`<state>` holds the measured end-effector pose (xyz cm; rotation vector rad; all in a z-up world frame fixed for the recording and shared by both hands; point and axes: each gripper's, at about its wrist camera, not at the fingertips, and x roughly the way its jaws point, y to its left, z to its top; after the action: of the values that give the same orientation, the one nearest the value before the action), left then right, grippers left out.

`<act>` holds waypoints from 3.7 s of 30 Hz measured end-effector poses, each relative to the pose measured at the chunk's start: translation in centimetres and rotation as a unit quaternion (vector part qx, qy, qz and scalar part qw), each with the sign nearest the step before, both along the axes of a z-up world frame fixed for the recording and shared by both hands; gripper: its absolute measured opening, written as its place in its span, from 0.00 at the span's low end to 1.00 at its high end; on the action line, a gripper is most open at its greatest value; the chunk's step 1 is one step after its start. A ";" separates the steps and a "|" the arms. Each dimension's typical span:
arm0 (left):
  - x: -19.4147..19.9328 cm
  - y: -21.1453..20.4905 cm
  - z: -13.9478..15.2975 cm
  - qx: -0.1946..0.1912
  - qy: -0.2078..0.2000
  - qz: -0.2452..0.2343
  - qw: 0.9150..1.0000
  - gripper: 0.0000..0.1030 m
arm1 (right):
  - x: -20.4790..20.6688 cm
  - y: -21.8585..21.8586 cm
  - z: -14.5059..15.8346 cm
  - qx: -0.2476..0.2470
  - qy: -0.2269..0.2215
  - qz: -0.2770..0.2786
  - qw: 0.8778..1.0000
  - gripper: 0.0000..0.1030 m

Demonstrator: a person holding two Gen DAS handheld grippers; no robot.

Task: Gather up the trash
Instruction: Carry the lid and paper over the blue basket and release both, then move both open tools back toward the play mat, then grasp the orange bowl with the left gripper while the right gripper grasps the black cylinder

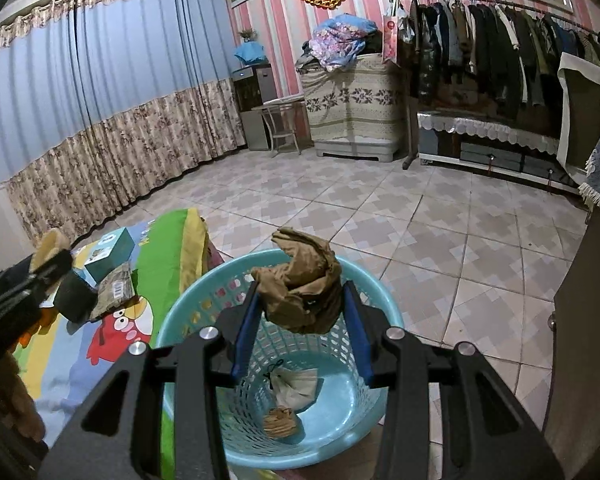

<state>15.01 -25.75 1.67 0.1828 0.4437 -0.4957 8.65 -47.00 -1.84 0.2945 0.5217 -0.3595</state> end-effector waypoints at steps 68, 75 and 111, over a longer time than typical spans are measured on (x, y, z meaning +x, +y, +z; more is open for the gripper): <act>4.7 3.0 -1.9 0.009 0.030 0.054 0.998 0.93 | 5.3 0.7 -2.8 0.014 0.052 -0.027 0.998 0.86; 3.7 5.9 -2.4 0.001 0.044 0.069 0.997 0.95 | 5.6 1.9 -2.3 -0.011 0.047 -0.027 0.998 0.92; 10.5 33.1 -8.2 0.049 0.156 0.249 0.955 0.94 | 10.0 14.8 -2.6 -0.089 0.072 0.082 0.990 0.94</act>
<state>25.51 7.36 -6.51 0.0820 0.7993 -0.0026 18.66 -32.17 -4.42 0.0525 0.6465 -0.2652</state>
